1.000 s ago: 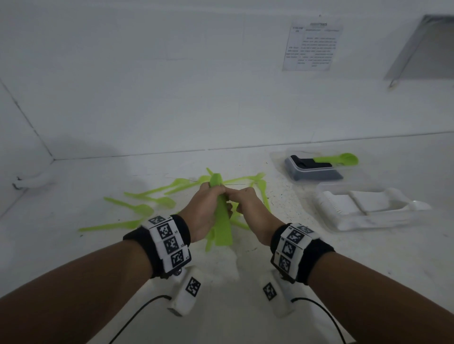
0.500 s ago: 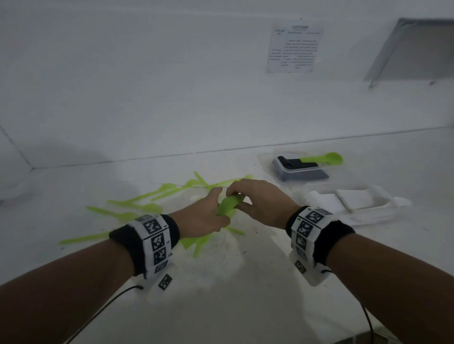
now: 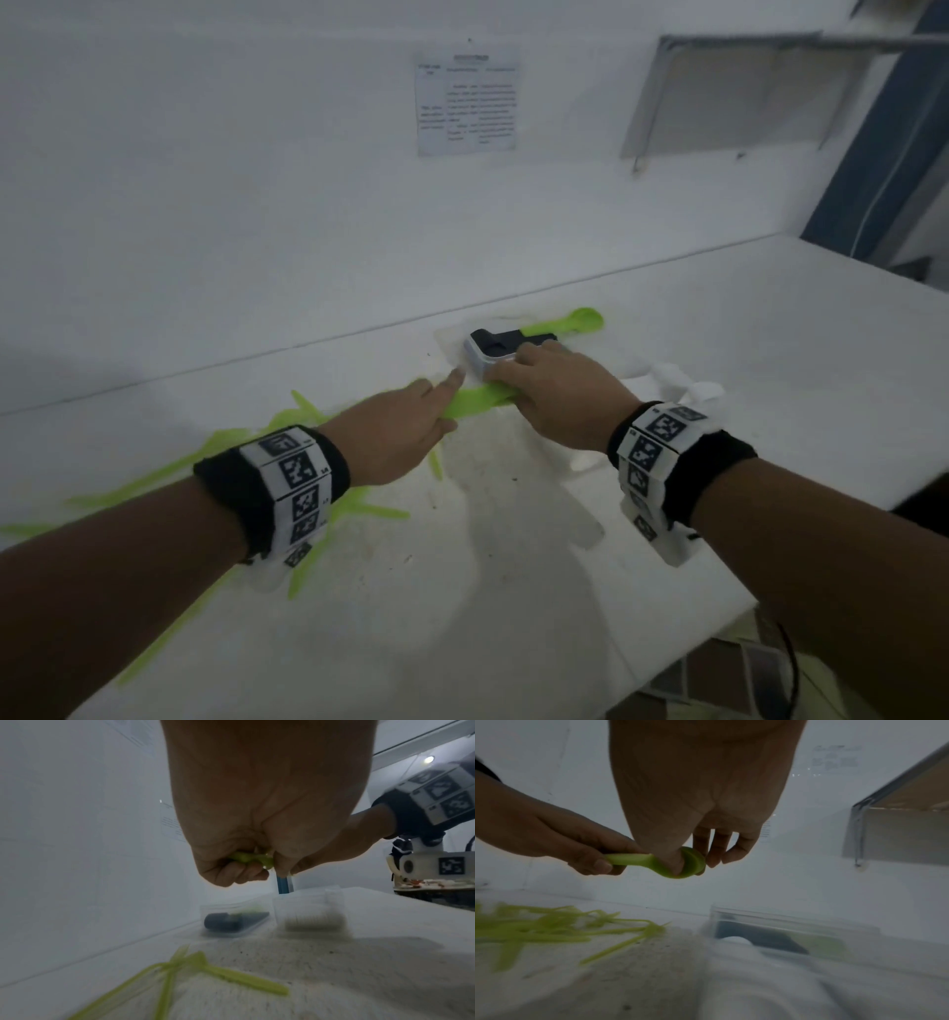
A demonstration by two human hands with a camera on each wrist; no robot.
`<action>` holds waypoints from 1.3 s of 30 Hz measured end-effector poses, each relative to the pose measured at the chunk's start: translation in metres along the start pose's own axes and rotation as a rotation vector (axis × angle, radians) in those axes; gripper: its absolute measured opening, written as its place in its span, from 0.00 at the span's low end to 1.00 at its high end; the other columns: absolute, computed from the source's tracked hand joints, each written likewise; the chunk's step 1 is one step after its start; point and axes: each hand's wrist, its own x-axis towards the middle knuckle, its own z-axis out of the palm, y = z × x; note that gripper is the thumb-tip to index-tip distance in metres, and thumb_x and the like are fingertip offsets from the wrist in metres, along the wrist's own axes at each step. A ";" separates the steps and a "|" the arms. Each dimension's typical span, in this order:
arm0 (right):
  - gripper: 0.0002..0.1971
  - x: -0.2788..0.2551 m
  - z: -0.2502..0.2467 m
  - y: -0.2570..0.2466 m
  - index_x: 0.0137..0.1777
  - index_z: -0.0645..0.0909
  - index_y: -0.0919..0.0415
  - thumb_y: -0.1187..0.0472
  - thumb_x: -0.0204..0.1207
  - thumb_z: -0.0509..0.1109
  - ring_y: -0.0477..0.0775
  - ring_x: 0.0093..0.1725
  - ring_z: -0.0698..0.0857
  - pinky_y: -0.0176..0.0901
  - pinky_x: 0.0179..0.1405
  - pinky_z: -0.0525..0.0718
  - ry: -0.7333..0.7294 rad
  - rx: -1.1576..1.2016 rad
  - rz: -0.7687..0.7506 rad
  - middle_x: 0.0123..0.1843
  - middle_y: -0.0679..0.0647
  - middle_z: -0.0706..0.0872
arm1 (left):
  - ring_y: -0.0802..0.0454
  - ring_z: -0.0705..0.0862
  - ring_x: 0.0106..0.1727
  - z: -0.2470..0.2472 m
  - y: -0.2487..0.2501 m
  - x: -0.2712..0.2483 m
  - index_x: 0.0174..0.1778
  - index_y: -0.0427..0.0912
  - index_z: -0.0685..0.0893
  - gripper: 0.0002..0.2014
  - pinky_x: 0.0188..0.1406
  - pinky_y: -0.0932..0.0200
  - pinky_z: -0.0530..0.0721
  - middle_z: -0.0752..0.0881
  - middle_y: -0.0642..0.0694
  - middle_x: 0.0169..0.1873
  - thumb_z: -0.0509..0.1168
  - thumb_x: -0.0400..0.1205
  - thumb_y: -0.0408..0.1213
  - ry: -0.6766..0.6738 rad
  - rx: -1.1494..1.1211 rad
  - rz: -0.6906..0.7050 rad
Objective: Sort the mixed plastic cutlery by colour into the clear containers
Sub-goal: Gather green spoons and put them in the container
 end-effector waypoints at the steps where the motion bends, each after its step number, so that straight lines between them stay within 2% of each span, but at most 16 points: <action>1: 0.21 -0.001 -0.002 0.014 0.75 0.77 0.44 0.60 0.84 0.61 0.60 0.56 0.78 0.53 0.49 0.79 -0.008 -0.007 0.014 0.56 0.51 0.82 | 0.45 0.80 0.52 0.000 0.004 0.011 0.91 0.48 0.43 0.32 0.58 0.45 0.81 0.76 0.44 0.59 0.48 0.94 0.50 0.031 0.006 0.015; 4: 0.20 0.000 -0.006 0.057 0.73 0.78 0.45 0.60 0.83 0.62 0.62 0.55 0.78 0.53 0.47 0.79 0.000 0.003 0.038 0.58 0.51 0.82 | 0.45 0.81 0.56 0.005 0.015 0.046 0.88 0.46 0.56 0.26 0.60 0.43 0.80 0.78 0.43 0.62 0.50 0.93 0.48 0.115 -0.039 0.041; 6: 0.20 0.005 -0.007 0.084 0.73 0.79 0.45 0.60 0.83 0.63 0.62 0.54 0.78 0.51 0.45 0.77 -0.006 0.008 0.033 0.56 0.52 0.82 | 0.42 0.82 0.58 0.010 0.021 0.070 0.83 0.44 0.63 0.24 0.59 0.40 0.82 0.79 0.41 0.64 0.48 0.93 0.49 0.160 -0.007 0.055; 8: 0.20 0.010 -0.009 0.117 0.74 0.78 0.43 0.59 0.84 0.62 0.61 0.54 0.78 0.49 0.44 0.72 -0.021 0.001 0.033 0.55 0.52 0.82 | 0.41 0.82 0.57 0.010 0.031 0.097 0.83 0.41 0.66 0.30 0.57 0.40 0.83 0.80 0.41 0.64 0.40 0.90 0.55 0.172 0.083 0.049; 10: 0.21 0.016 -0.011 0.148 0.75 0.77 0.41 0.57 0.85 0.61 0.60 0.54 0.78 0.48 0.44 0.71 -0.050 -0.018 0.027 0.56 0.50 0.82 | 0.41 0.82 0.59 0.005 0.042 0.124 0.84 0.43 0.66 0.36 0.59 0.40 0.83 0.81 0.43 0.66 0.37 0.86 0.58 0.168 0.115 0.010; 13: 0.21 0.029 -0.012 0.194 0.76 0.76 0.40 0.56 0.85 0.60 0.59 0.53 0.77 0.50 0.47 0.76 -0.105 0.000 0.026 0.57 0.50 0.82 | 0.43 0.82 0.57 -0.001 0.053 0.166 0.83 0.43 0.72 0.29 0.59 0.42 0.82 0.84 0.44 0.61 0.46 0.89 0.53 0.209 0.067 -0.032; 16: 0.20 0.047 -0.010 0.233 0.74 0.77 0.40 0.56 0.84 0.59 0.56 0.50 0.72 0.49 0.47 0.73 -0.156 0.034 0.011 0.51 0.47 0.77 | 0.45 0.83 0.56 -0.005 0.060 0.202 0.81 0.43 0.76 0.24 0.59 0.47 0.82 0.84 0.44 0.60 0.58 0.89 0.46 0.234 -0.020 -0.049; 18: 0.19 0.059 -0.006 0.255 0.73 0.78 0.39 0.54 0.84 0.60 0.56 0.51 0.73 0.49 0.47 0.71 -0.194 0.035 -0.017 0.51 0.47 0.76 | 0.46 0.83 0.61 -0.006 0.060 0.226 0.82 0.47 0.76 0.22 0.63 0.48 0.81 0.84 0.46 0.62 0.61 0.91 0.45 0.196 -0.014 -0.105; 21: 0.18 0.076 0.003 0.281 0.72 0.78 0.38 0.52 0.85 0.60 0.59 0.57 0.78 0.48 0.48 0.70 -0.248 0.027 -0.067 0.57 0.50 0.81 | 0.46 0.81 0.66 -0.004 0.055 0.257 0.81 0.52 0.77 0.22 0.69 0.47 0.77 0.85 0.47 0.64 0.62 0.90 0.47 0.107 0.029 -0.192; 25: 0.17 0.099 0.020 0.303 0.72 0.79 0.39 0.50 0.85 0.61 0.61 0.60 0.78 0.49 0.49 0.71 -0.295 0.020 -0.105 0.60 0.52 0.79 | 0.46 0.79 0.64 0.000 0.051 0.285 0.78 0.51 0.79 0.20 0.68 0.49 0.75 0.85 0.47 0.62 0.63 0.89 0.46 0.060 0.038 -0.238; 28: 0.18 0.110 0.031 0.315 0.72 0.79 0.38 0.49 0.84 0.63 0.61 0.61 0.77 0.49 0.50 0.71 -0.345 0.009 -0.127 0.57 0.51 0.75 | 0.45 0.81 0.63 0.003 0.051 0.301 0.73 0.47 0.82 0.17 0.66 0.50 0.77 0.85 0.45 0.59 0.65 0.89 0.44 0.022 0.003 -0.251; 33: 0.21 0.119 0.047 0.328 0.77 0.77 0.37 0.49 0.84 0.65 0.60 0.63 0.75 0.48 0.51 0.70 -0.432 -0.010 -0.155 0.60 0.51 0.79 | 0.44 0.82 0.60 0.011 0.052 0.322 0.67 0.48 0.82 0.14 0.61 0.51 0.77 0.79 0.50 0.53 0.67 0.87 0.47 -0.095 0.034 -0.290; 36: 0.19 0.123 0.054 0.330 0.72 0.78 0.42 0.50 0.82 0.68 0.60 0.63 0.75 0.47 0.52 0.71 -0.422 0.036 -0.151 0.56 0.49 0.78 | 0.46 0.81 0.62 0.011 0.046 0.329 0.68 0.50 0.82 0.15 0.61 0.54 0.75 0.82 0.48 0.58 0.67 0.86 0.48 -0.137 0.082 -0.306; 39: 0.16 0.128 0.059 0.329 0.65 0.75 0.48 0.52 0.79 0.71 0.59 0.58 0.75 0.49 0.50 0.72 -0.423 0.040 -0.159 0.50 0.49 0.78 | 0.46 0.79 0.65 0.011 0.042 0.335 0.71 0.50 0.81 0.18 0.61 0.55 0.73 0.80 0.47 0.61 0.67 0.86 0.49 -0.195 0.080 -0.330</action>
